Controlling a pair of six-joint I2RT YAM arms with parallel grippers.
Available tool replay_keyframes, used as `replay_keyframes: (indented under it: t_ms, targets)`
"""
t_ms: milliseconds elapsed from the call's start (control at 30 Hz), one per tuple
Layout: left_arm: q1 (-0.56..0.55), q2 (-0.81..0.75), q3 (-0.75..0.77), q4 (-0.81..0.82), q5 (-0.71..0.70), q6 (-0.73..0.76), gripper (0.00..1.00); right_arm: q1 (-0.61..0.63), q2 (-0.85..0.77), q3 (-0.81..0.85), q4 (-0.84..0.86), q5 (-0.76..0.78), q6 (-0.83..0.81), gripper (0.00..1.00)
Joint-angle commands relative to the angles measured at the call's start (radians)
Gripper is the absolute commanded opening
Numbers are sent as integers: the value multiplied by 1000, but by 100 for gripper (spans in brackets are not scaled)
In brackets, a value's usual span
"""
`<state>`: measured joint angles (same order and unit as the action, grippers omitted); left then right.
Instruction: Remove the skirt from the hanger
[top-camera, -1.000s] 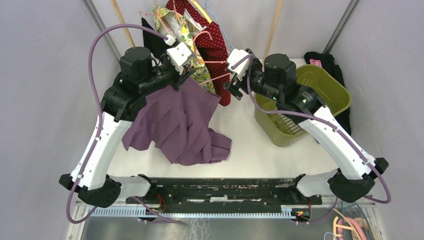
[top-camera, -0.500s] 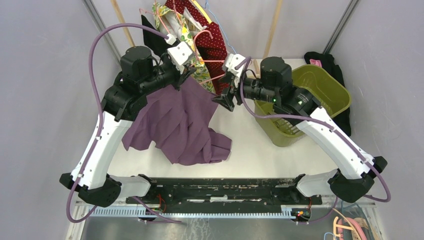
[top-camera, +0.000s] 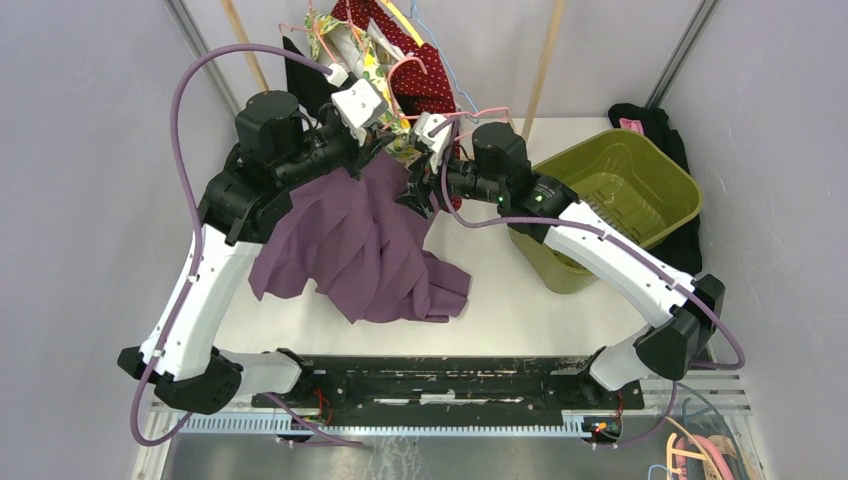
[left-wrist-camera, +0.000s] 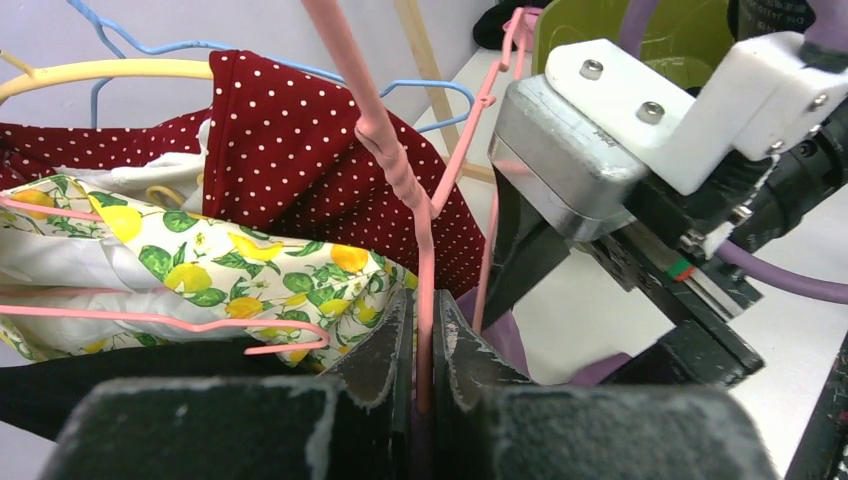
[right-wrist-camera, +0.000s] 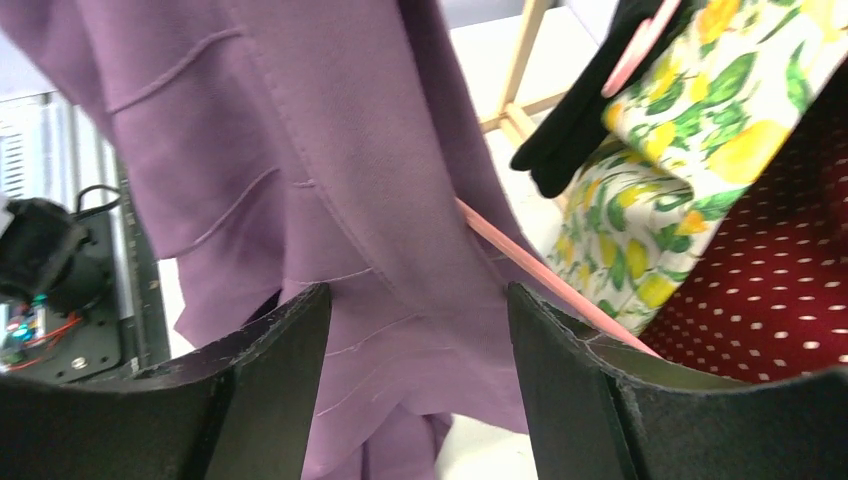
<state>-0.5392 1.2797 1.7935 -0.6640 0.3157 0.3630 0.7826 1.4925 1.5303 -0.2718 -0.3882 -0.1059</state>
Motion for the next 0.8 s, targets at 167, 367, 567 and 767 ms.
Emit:
replay_keyframes:
  t_ms: [167, 367, 567, 767]
  targets:
    - [-10, -65, 65, 124, 25, -45, 3, 4, 43, 11, 254, 102, -38, 71]
    - [-11, -71, 58, 123, 13, -38, 3, 33, 109, 31, 294, -35, 84, 66]
    - [-13, -70, 52, 122, 1, -32, 3, 83, 128, 74, 195, -107, 69, 50]
    - [-13, -74, 42, 120, -11, -23, 3, 98, 94, 75, 146, -153, 71, 40]
